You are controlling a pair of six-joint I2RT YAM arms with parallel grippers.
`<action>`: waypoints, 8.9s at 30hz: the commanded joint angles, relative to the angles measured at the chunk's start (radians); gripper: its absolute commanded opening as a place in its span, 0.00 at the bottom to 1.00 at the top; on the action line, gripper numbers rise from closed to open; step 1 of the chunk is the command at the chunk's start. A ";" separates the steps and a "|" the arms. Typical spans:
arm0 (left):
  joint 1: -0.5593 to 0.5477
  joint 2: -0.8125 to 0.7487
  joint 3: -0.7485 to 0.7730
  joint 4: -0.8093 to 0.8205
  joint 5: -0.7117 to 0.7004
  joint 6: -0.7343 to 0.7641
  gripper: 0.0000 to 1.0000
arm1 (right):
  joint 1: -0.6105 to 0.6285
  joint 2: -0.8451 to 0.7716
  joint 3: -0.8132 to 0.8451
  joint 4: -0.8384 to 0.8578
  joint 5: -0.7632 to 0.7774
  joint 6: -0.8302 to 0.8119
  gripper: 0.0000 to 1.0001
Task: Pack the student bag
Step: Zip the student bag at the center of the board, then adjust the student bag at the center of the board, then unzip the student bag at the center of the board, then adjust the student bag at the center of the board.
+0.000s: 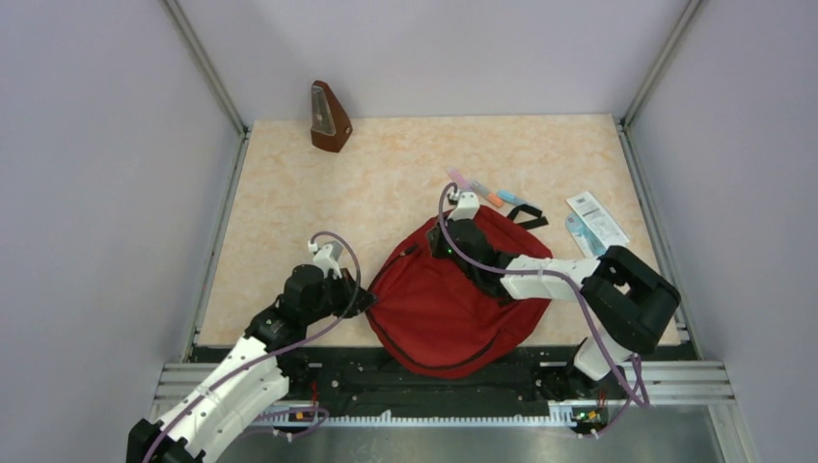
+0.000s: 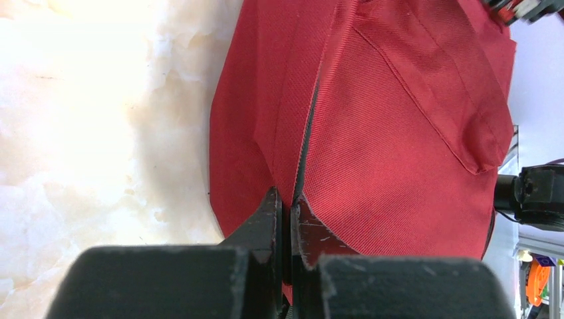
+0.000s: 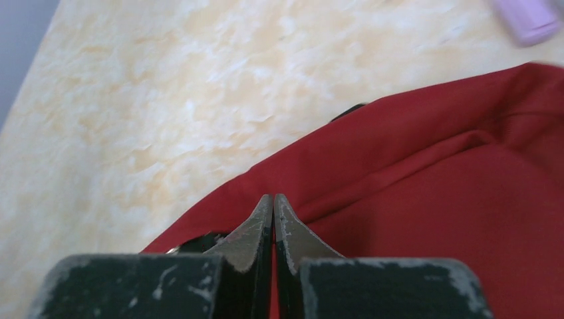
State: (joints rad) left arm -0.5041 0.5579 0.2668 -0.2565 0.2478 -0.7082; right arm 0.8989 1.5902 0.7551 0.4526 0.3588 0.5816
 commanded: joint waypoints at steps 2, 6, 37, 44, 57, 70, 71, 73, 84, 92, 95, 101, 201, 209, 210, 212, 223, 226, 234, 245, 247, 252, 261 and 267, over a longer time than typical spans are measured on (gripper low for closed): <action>0.002 0.001 0.035 -0.051 -0.046 0.020 0.00 | -0.063 -0.080 0.036 -0.012 0.163 -0.110 0.00; 0.001 0.014 0.038 -0.047 -0.052 0.015 0.00 | -0.074 -0.097 0.038 -0.028 0.163 -0.118 0.00; 0.291 0.818 0.760 0.009 -0.200 0.395 0.74 | -0.097 -0.542 -0.063 -0.595 -0.470 -0.363 0.80; 0.249 0.465 0.389 0.007 -0.109 0.219 0.79 | -0.048 -0.510 -0.088 -0.540 -0.661 -0.434 0.76; 0.212 0.178 0.141 -0.092 -0.121 -0.002 0.80 | 0.040 -0.304 -0.019 -0.491 -0.542 -0.481 0.59; 0.205 0.256 0.100 -0.036 -0.154 -0.009 0.51 | 0.045 -0.354 -0.024 -0.502 -0.434 -0.420 0.22; 0.205 0.260 0.101 -0.037 -0.155 -0.009 0.51 | 0.045 -0.360 -0.023 -0.501 -0.427 -0.416 0.17; 0.204 0.256 0.101 -0.046 -0.162 -0.012 0.51 | 0.045 -0.371 -0.022 -0.503 -0.415 -0.409 0.05; 0.202 0.130 0.133 -0.203 -0.197 -0.017 0.75 | 0.044 -0.365 -0.007 -0.521 -0.408 -0.378 0.35; 0.202 0.108 0.056 -0.116 -0.110 -0.074 0.59 | 0.044 -0.357 -0.021 -0.513 -0.411 -0.369 0.14; 0.203 0.108 0.013 -0.025 -0.063 -0.109 0.51 | 0.045 -0.361 -0.023 -0.513 -0.402 -0.371 0.02; 0.202 0.120 0.002 0.003 -0.114 -0.107 0.05 | 0.045 -0.367 -0.012 -0.526 -0.290 -0.377 0.00; -0.376 0.310 0.115 0.154 -0.417 0.255 0.00 | -0.127 0.192 0.467 -0.280 -0.100 -0.409 0.00; -0.376 0.172 0.121 -0.009 -0.489 0.207 0.00 | -0.165 0.280 0.589 -0.293 -0.118 -0.429 0.00; -0.376 0.162 0.126 -0.021 -0.493 0.206 0.00 | -0.164 0.278 0.592 -0.301 -0.128 -0.441 0.00; -0.376 0.149 0.139 -0.036 -0.493 0.202 0.12 | -0.164 0.262 0.600 -0.334 -0.155 -0.460 0.00; -0.376 0.264 0.333 0.068 -0.578 0.265 0.73 | -0.164 -0.055 0.433 -0.529 -0.184 -0.456 0.73; -0.375 0.363 0.391 0.103 -0.632 0.258 0.77 | -0.166 -0.141 0.379 -0.588 -0.159 -0.441 0.77; -0.355 0.616 0.553 0.030 -0.762 0.220 0.80 | -0.166 -0.297 0.256 -0.664 -0.138 -0.402 0.78; -0.265 0.691 0.536 0.005 -0.699 0.197 0.74 | -0.166 -0.335 0.222 -0.690 -0.141 -0.377 0.77; -0.255 0.686 0.520 0.012 -0.685 0.196 0.73 | -0.166 -0.337 0.222 -0.689 -0.145 -0.376 0.77; -0.241 0.675 0.507 -0.019 -0.722 0.196 0.68 | -0.166 -0.342 0.222 -0.694 -0.148 -0.373 0.76; -0.235 0.666 0.451 0.103 -0.536 0.217 0.63 | -0.166 -0.334 0.219 -0.692 -0.172 -0.355 0.75; -0.235 0.737 0.484 0.074 -0.517 0.226 0.62 | -0.166 -0.328 0.214 -0.684 -0.192 -0.343 0.75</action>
State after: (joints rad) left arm -0.7406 1.2533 0.7258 -0.1951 -0.3180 -0.4984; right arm 0.7410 1.2823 0.9752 -0.2512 0.1867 0.2211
